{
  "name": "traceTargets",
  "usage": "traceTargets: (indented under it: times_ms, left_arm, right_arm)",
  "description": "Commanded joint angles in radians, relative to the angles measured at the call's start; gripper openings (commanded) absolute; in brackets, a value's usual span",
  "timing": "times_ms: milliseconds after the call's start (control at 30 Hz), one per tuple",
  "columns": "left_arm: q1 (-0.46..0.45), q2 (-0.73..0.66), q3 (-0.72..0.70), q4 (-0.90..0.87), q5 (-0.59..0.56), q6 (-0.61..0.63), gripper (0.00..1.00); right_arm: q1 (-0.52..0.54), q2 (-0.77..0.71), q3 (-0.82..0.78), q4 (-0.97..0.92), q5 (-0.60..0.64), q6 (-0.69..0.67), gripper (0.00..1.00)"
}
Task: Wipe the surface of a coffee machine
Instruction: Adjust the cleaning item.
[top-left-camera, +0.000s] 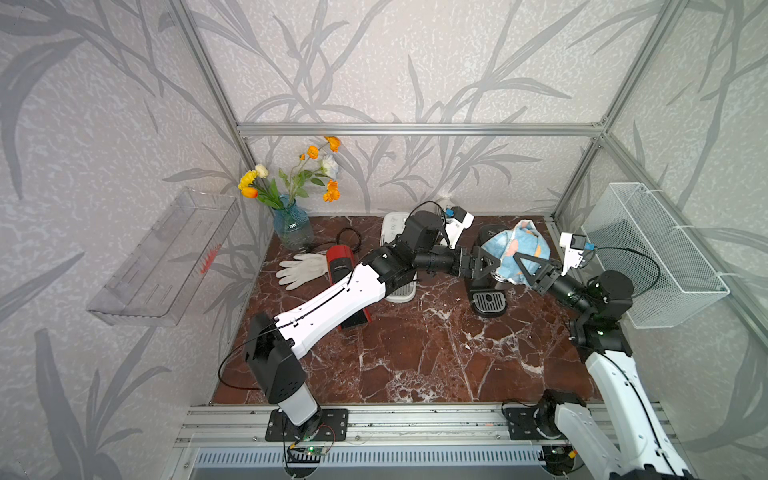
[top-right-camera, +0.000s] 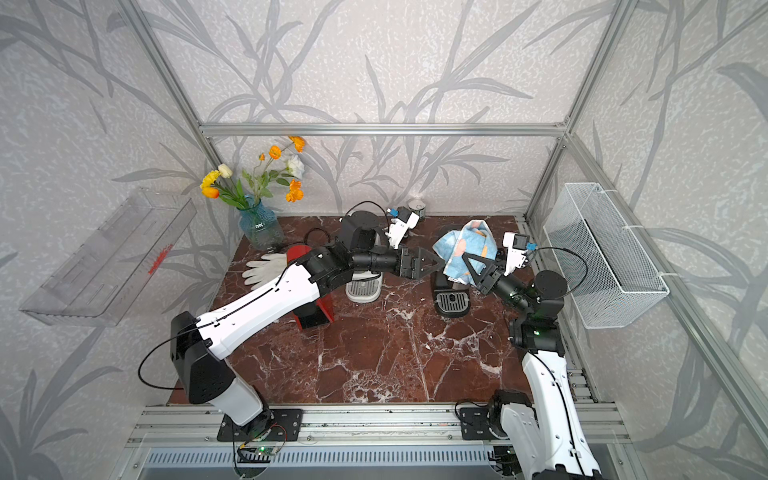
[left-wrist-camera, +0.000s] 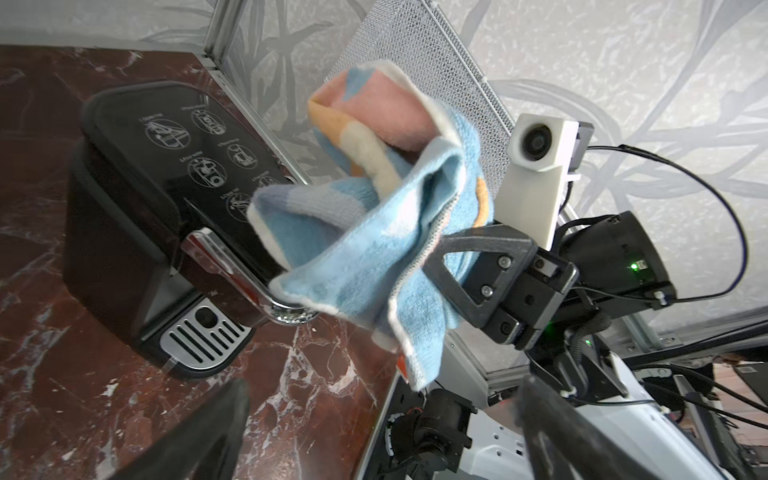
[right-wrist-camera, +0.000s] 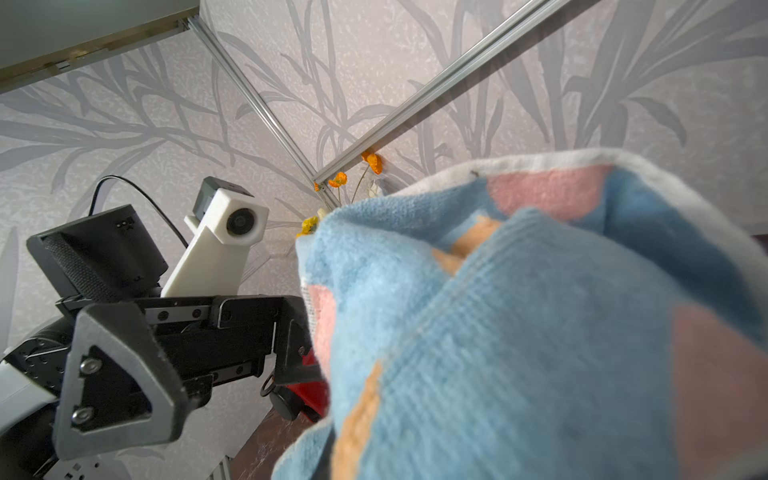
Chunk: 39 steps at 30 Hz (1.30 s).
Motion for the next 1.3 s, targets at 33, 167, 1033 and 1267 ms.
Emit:
traceTargets:
  times_ms: [33,167,1033,1267]
  left_arm:
    - [-0.007,0.048,0.082,0.059,0.080,-0.098,1.00]
    - [-0.007,0.084,0.121,0.100,0.089,-0.139,1.00]
    - [-0.015,0.148,0.176,0.146,0.066,-0.170,0.28]
    - [-0.007,0.140,0.221,-0.003,-0.029,-0.056,0.00]
  right_arm:
    - [0.003,0.050,-0.012,0.324,-0.108,0.187,0.01]
    - [0.008,0.093,-0.013,0.465,-0.159,0.288,0.02]
    - [0.117,0.182,-0.057,0.555,-0.169,0.317,0.03]
    - [0.115,0.128,-0.046,0.305,-0.125,0.160,0.43]
